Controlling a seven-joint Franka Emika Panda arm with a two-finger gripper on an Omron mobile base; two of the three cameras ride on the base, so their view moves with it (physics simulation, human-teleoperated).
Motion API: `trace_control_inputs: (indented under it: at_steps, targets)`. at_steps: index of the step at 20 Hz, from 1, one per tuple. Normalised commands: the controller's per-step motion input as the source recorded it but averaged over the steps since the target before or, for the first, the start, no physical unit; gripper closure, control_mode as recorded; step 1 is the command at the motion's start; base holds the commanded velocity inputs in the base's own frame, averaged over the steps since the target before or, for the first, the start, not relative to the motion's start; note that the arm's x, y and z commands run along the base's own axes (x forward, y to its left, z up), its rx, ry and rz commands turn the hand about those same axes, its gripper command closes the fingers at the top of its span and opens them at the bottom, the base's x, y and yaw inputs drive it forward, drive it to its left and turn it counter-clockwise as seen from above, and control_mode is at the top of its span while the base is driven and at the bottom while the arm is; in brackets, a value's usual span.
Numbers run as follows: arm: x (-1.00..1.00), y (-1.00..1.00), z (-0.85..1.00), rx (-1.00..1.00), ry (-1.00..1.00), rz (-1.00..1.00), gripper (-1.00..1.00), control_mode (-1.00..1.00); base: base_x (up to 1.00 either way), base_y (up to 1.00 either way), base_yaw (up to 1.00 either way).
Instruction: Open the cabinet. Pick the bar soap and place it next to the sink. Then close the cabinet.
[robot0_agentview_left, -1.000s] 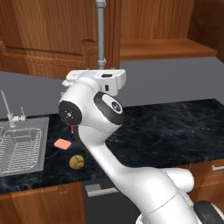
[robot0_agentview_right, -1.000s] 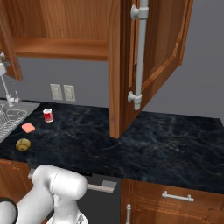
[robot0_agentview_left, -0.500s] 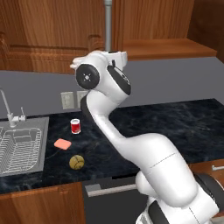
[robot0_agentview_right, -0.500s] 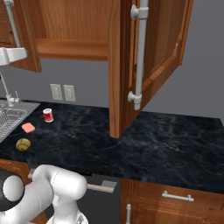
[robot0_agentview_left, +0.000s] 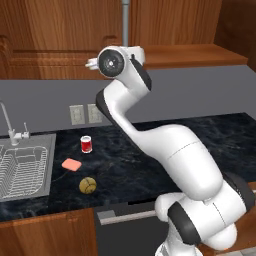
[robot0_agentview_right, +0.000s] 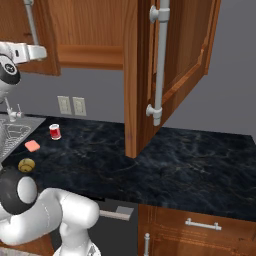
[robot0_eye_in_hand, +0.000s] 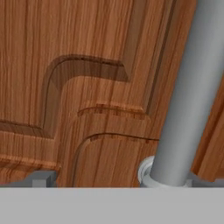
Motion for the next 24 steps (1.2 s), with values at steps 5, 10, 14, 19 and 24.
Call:
trace_control_inputs:
  at_steps: [5, 10, 14, 19, 24]
  targets:
    - [0.54, -0.07, 0.0, 0.0, 0.01, 0.08, -1.0, -1.0, 0.0, 0.0, 0.0]
    - [0.41, -0.08, 0.0, 0.0, 0.0, 0.07, -1.0, -1.0, 0.0, 0.0, 0.0]
    - [0.47, -0.06, 0.0, 0.0, 0.0, 0.07, -1.0, -1.0, 0.0, 0.0, 0.0]
    - [0.51, -0.08, -0.03, 0.0, 0.0, 0.07, -1.0, -1.0, 0.0, 0.0, 0.0]
    - [0.52, -0.08, 0.0, 0.0, 0.01, 0.07, -1.0, -1.0, 0.0, 0.0, 0.0]
